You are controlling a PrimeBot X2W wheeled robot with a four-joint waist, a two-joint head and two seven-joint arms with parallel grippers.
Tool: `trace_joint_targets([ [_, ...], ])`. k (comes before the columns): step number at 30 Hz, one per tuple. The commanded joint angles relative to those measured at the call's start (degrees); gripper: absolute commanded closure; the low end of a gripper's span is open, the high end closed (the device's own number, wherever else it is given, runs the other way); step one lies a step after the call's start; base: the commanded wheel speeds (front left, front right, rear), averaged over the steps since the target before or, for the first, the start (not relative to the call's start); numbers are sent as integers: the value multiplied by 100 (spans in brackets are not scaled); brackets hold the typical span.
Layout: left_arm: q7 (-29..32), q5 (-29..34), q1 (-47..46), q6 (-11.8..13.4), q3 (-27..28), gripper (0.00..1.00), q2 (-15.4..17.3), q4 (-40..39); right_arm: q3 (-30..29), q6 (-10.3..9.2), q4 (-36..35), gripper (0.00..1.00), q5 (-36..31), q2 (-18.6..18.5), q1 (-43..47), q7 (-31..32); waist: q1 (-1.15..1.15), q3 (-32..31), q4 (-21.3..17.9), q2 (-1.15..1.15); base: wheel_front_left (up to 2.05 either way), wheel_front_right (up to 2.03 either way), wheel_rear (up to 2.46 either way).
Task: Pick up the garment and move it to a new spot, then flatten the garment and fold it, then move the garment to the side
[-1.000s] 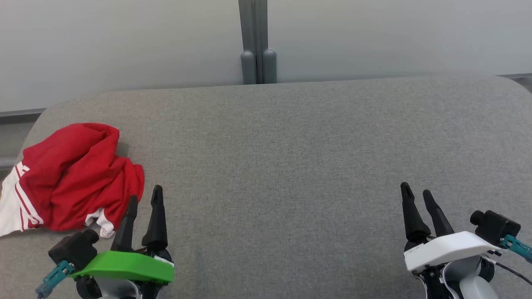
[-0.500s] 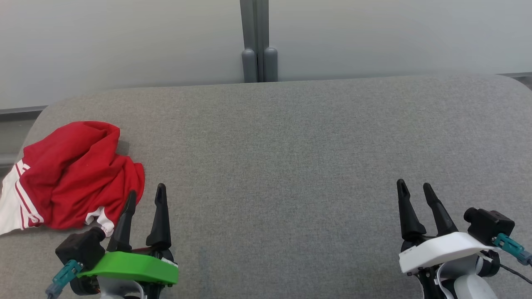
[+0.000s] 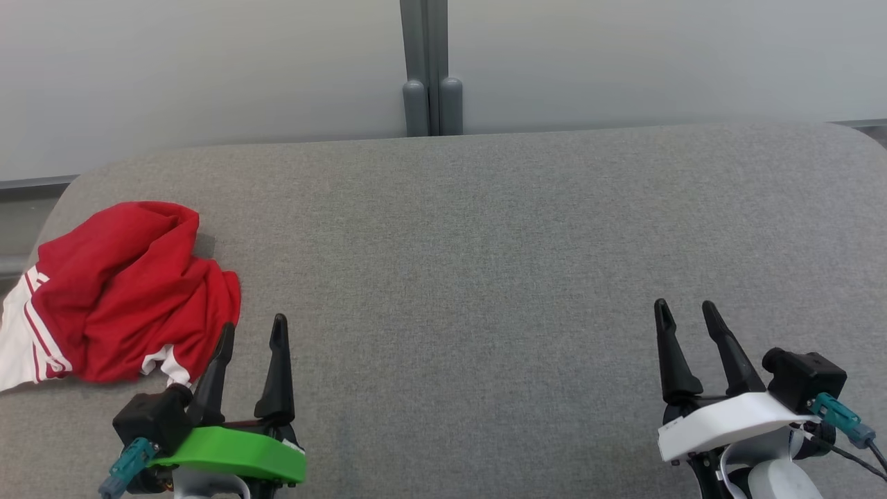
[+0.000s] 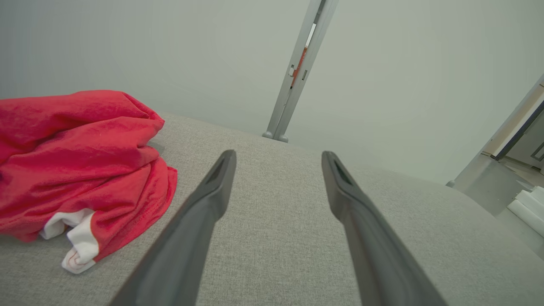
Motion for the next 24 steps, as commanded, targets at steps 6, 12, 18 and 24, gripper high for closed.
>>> trace_joint_targets([
  [6,-121,283,-5,-36,-121,0,47,113,83,2,-78,0,-310,-34,48,-125,0,3,-2,0,0,0,0],
  [12,-189,509,-37,-40,-164,0,50,165,104,3,-78,0,-567,-36,48,-198,0,19,10,0,0,0,0],
  [18,-258,730,-19,-42,-116,0,51,121,130,3,-66,0,-822,-38,74,-260,0,16,11,0,0,0,0],
  [24,-325,987,-10,-43,-121,0,54,100,135,3,-79,0,-1068,-38,76,-330,0,21,7,0,0,0,0],
])
